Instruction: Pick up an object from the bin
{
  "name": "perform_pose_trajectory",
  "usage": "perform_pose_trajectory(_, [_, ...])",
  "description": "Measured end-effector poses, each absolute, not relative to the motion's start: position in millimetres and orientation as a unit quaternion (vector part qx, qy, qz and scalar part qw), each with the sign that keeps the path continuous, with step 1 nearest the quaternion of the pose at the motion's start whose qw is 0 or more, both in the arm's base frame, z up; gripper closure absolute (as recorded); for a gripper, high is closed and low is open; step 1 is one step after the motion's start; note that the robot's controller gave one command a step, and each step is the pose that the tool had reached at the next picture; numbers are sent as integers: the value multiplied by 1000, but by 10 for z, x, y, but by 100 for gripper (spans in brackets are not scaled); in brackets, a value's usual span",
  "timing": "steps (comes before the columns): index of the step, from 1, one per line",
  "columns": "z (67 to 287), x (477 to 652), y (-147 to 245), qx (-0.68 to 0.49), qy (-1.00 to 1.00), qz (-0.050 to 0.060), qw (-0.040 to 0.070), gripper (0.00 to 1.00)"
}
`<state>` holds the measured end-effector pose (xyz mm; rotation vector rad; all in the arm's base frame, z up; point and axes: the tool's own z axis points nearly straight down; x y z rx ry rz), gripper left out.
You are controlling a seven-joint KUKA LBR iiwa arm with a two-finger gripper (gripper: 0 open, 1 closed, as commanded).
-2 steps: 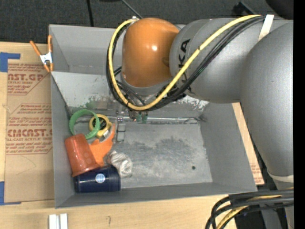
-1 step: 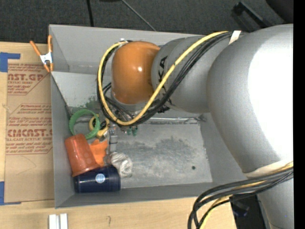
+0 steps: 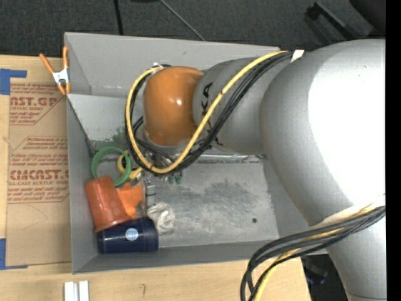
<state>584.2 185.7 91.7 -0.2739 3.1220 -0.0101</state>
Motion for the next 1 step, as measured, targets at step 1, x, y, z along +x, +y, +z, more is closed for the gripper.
perform_pose_trajectory(1, [993,5840,1892,-9,1000,0,2,0])
